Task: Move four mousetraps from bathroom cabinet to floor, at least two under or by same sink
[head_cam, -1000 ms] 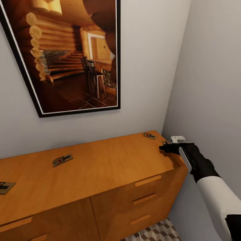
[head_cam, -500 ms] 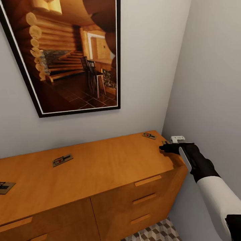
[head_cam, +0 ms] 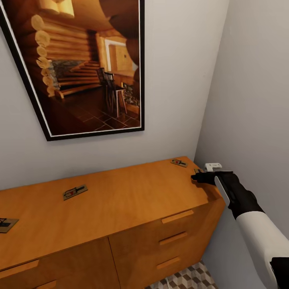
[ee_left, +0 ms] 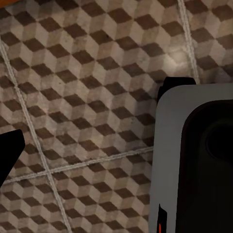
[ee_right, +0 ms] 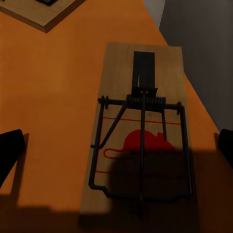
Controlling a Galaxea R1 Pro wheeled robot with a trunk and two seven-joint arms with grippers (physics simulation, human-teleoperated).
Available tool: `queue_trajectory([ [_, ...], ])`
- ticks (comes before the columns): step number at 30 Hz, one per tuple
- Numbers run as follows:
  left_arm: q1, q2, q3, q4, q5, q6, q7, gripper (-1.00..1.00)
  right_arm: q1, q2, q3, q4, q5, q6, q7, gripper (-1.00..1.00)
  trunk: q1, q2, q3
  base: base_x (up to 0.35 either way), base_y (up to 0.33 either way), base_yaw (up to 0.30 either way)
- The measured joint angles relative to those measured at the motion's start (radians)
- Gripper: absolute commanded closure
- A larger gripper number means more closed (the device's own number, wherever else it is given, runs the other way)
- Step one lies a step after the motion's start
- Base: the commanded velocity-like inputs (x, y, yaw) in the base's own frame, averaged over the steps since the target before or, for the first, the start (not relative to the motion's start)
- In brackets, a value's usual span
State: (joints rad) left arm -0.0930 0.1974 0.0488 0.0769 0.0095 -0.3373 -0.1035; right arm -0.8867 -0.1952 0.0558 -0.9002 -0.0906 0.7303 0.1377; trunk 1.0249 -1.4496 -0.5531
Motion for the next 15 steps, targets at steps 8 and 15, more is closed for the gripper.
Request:
queue_trajectory([
  [8,0.000,0.000,0.000,0.000,0.000,0.000,0.000,-1.00,0.000,0.000,0.000,-0.001,0.011,-0.001,0.003,1.00,0.000,0.000,0.000,0.000,0.000,0.000],
  [15,0.000,0.000,0.000,0.000,0.000,0.000,0.000,-1.00,0.000,0.000,0.000,-0.001,0.010,-0.001,0.003,1.00,0.000,0.000,0.000,0.000,0.000,0.000],
])
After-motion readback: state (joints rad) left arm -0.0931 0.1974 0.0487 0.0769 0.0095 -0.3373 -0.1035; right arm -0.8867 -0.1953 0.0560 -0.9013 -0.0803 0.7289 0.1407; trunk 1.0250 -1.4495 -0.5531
